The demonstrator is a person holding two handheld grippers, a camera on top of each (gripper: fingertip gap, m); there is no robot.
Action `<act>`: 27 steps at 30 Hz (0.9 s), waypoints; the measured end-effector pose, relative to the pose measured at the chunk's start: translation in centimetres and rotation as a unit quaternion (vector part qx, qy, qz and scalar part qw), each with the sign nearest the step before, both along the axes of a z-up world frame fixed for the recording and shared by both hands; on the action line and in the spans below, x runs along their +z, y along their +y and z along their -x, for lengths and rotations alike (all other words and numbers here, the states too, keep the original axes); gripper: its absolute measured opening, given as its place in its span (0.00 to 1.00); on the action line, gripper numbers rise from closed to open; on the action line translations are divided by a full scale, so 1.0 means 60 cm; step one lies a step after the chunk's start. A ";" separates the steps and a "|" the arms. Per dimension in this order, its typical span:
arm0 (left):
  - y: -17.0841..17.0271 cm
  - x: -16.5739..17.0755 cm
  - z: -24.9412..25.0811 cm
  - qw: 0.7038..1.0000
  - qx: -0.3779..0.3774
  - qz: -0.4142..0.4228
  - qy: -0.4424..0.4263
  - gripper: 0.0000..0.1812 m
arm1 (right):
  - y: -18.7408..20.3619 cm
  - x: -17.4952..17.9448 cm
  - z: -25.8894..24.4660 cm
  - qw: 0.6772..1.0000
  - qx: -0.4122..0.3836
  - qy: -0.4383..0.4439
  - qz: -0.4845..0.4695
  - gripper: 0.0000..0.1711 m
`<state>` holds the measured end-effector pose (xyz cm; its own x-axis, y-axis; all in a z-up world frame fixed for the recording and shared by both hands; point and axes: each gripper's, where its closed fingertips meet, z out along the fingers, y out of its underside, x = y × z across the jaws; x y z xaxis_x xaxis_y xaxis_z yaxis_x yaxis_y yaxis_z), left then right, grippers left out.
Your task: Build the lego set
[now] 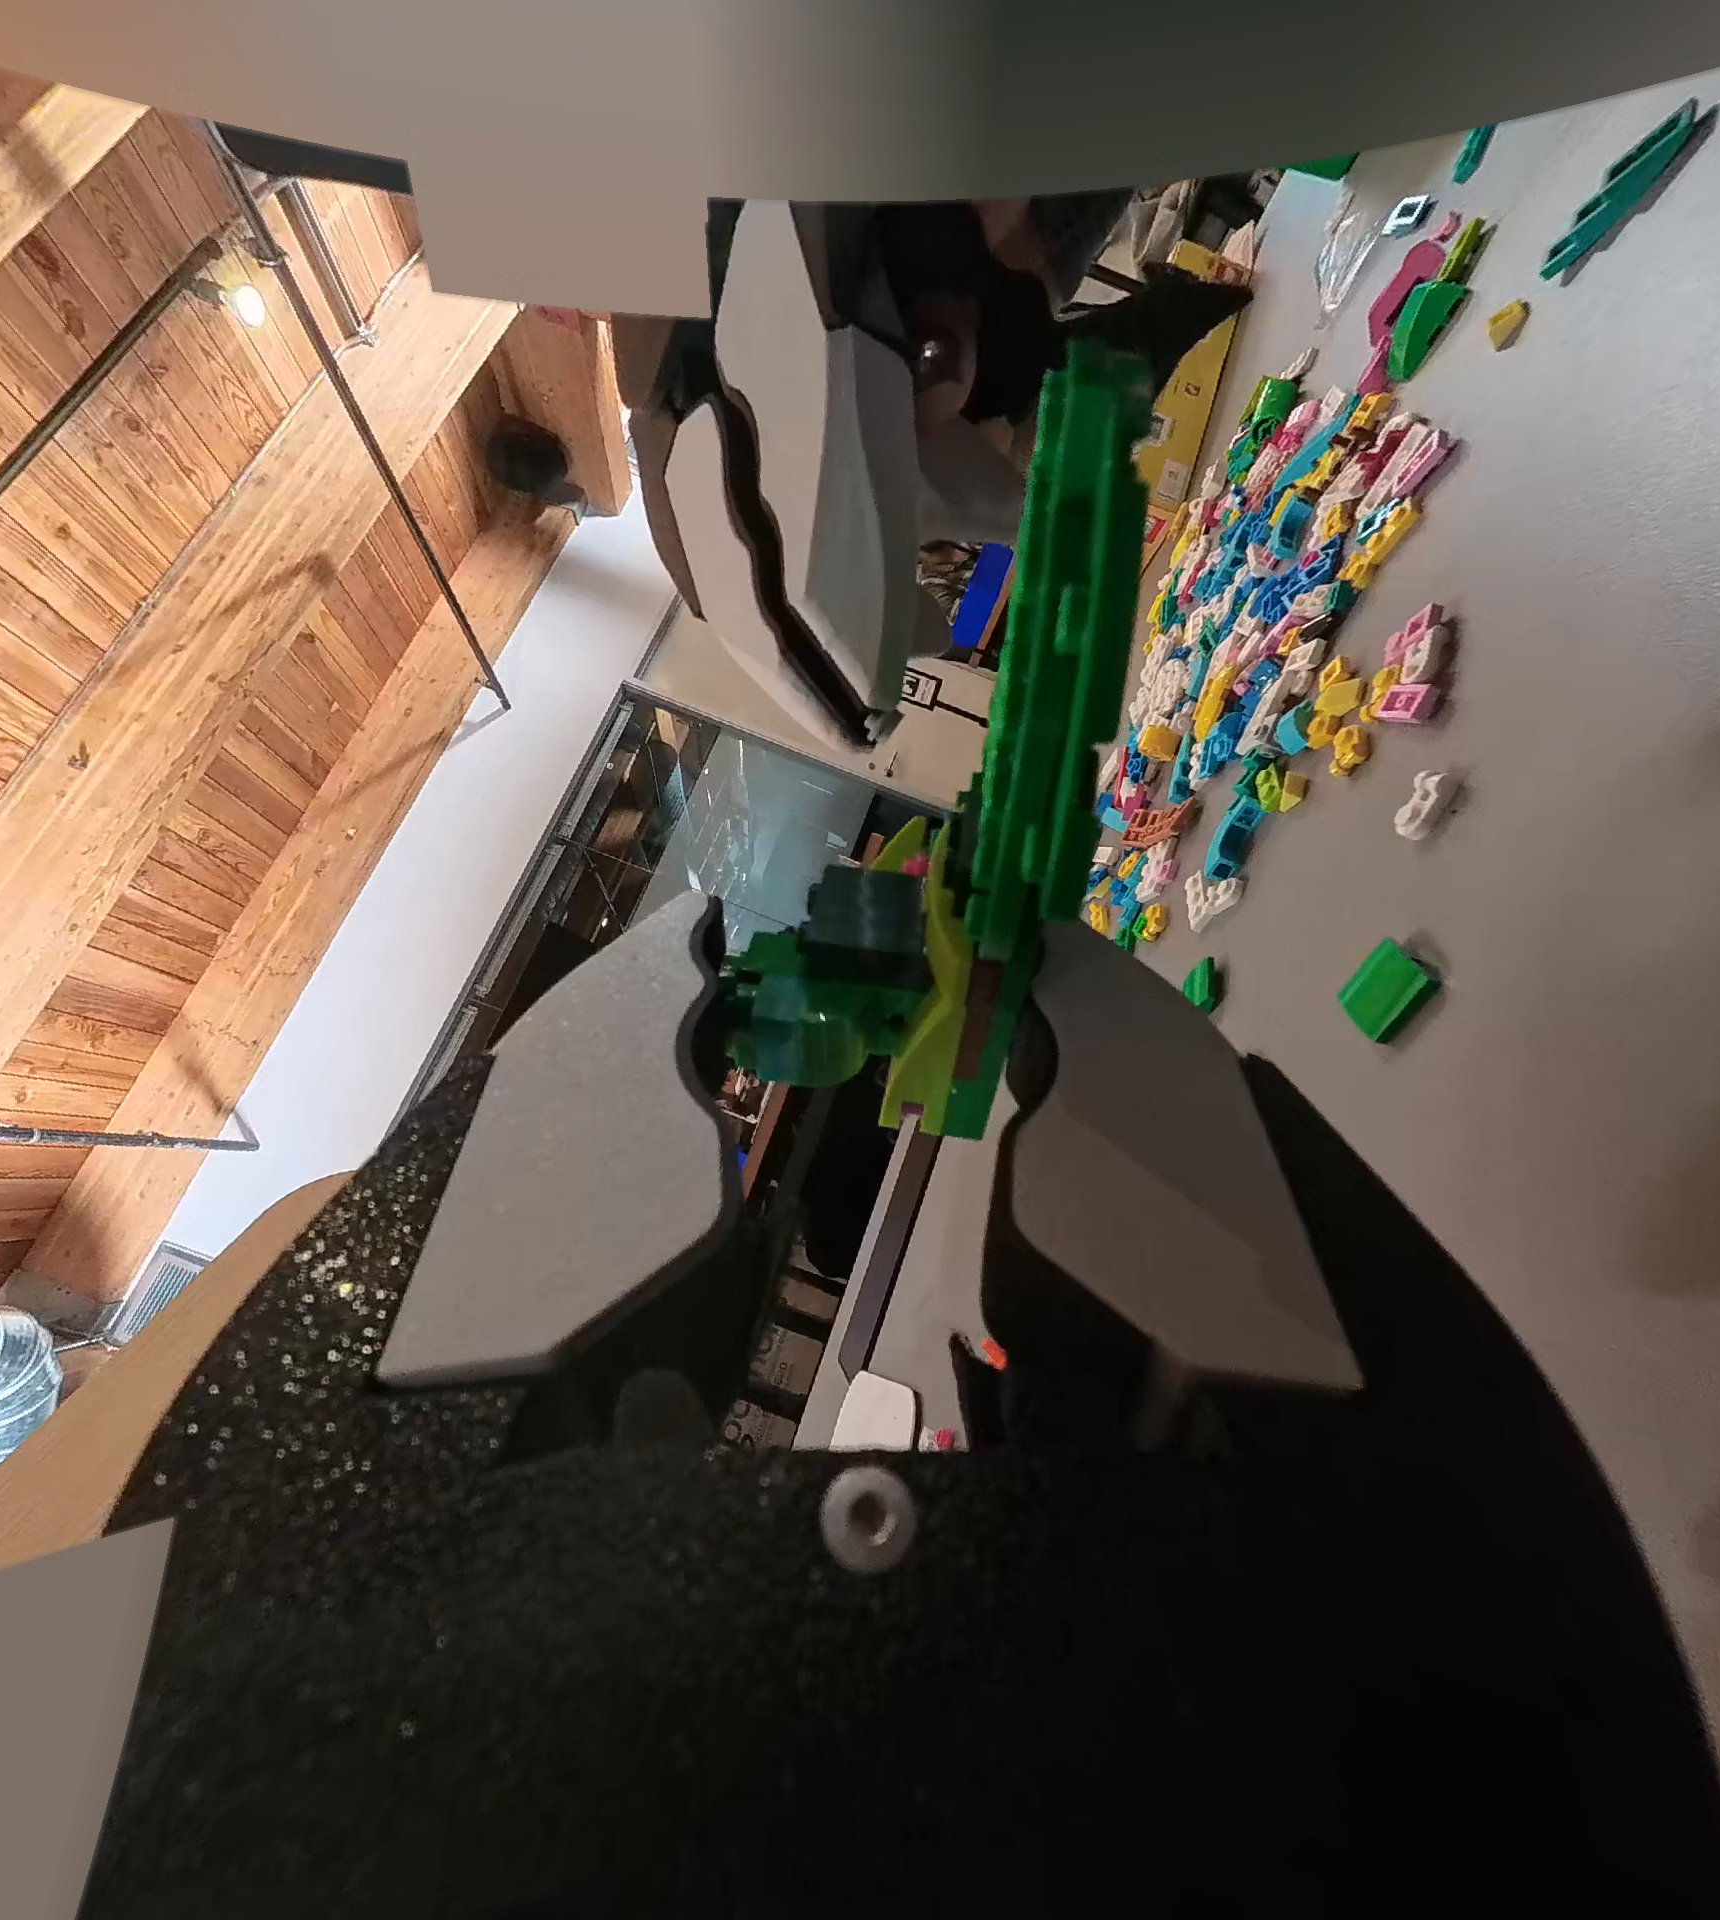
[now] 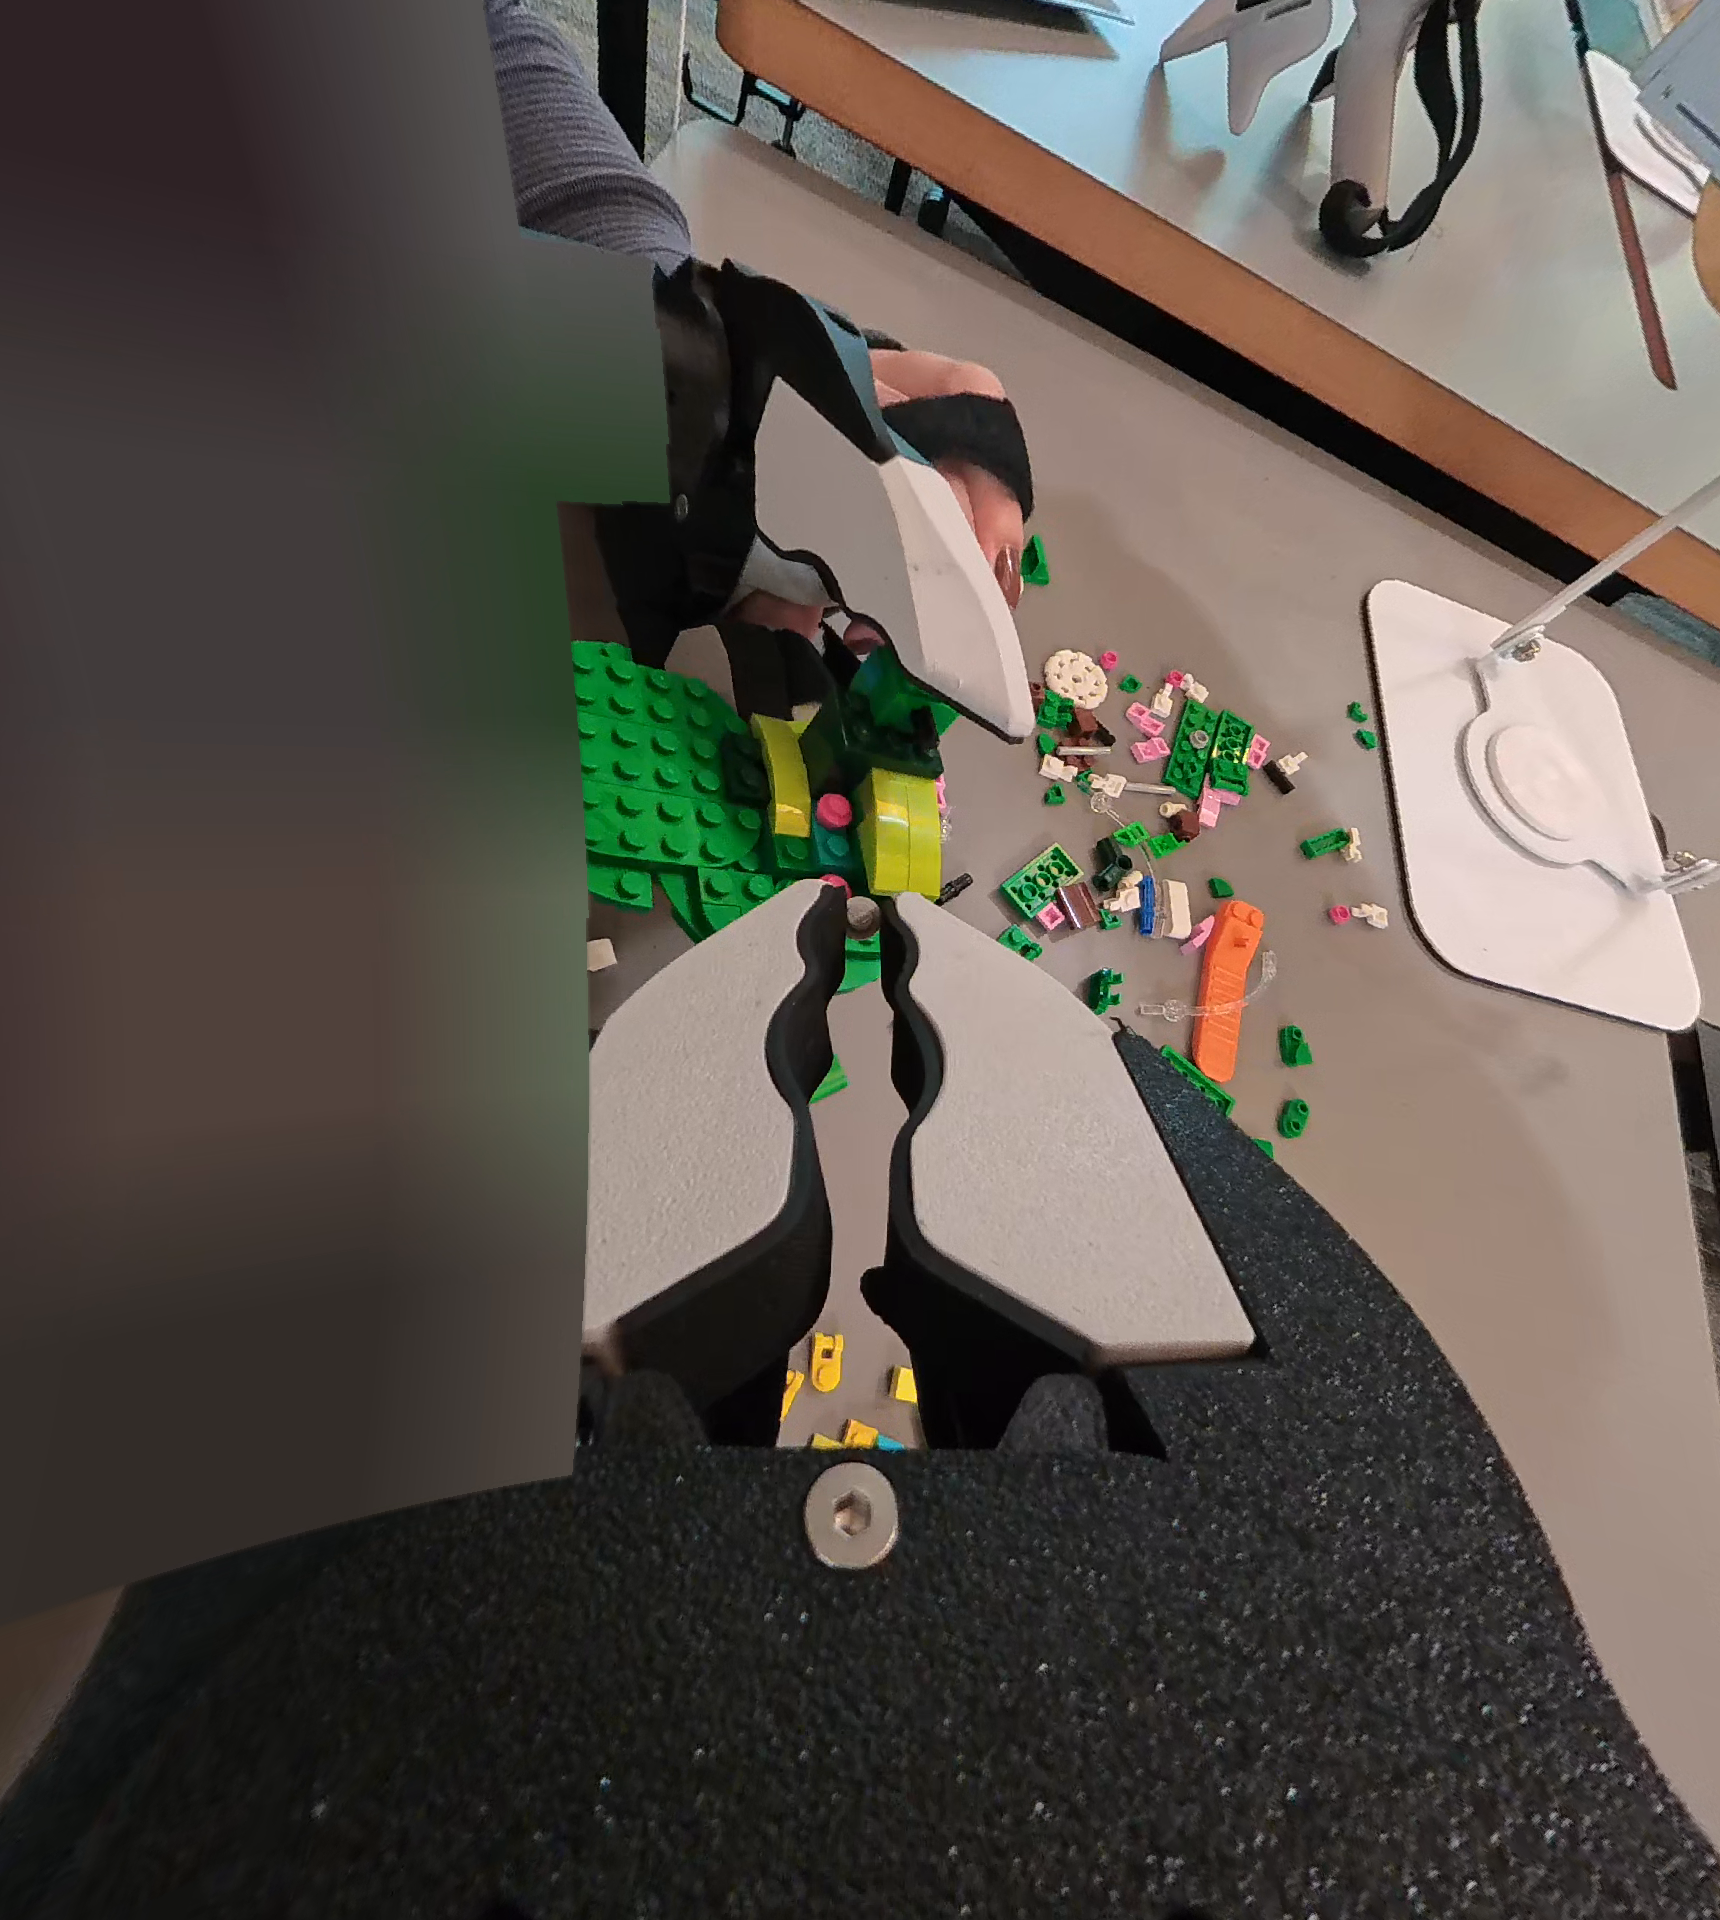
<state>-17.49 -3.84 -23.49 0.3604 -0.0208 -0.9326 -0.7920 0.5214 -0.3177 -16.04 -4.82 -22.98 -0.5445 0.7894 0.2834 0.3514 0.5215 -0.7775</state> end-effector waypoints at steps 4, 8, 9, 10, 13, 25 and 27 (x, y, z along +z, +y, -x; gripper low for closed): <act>0.003 -0.003 0.001 1.000 0.002 0.004 0.003 0.28 | 0.000 0.000 -0.002 1.000 0.003 -0.001 0.003 0.03; 0.004 -0.006 0.000 1.000 0.001 0.010 0.006 0.28 | -0.003 -0.002 -0.003 1.000 0.010 -0.005 0.011 0.03; 0.004 -0.007 -0.001 1.000 0.000 0.011 0.008 0.28 | -0.005 -0.003 -0.004 1.000 0.013 -0.007 0.014 0.03; 0.004 -0.008 -0.001 1.000 0.000 0.010 0.010 0.28 | -0.007 -0.004 -0.004 1.000 0.016 -0.009 0.017 0.03; 0.003 -0.009 -0.003 1.000 -0.001 0.009 0.015 0.28 | -0.014 -0.008 -0.007 0.999 0.029 -0.017 0.026 0.03; 0.001 -0.013 -0.007 1.000 -0.006 0.006 0.026 0.28 | -0.023 -0.025 -0.013 0.997 0.046 -0.050 0.037 0.03; 0.001 -0.014 -0.008 1.000 -0.006 0.006 0.028 0.28 | -0.024 -0.028 -0.016 0.996 0.050 -0.058 0.040 0.03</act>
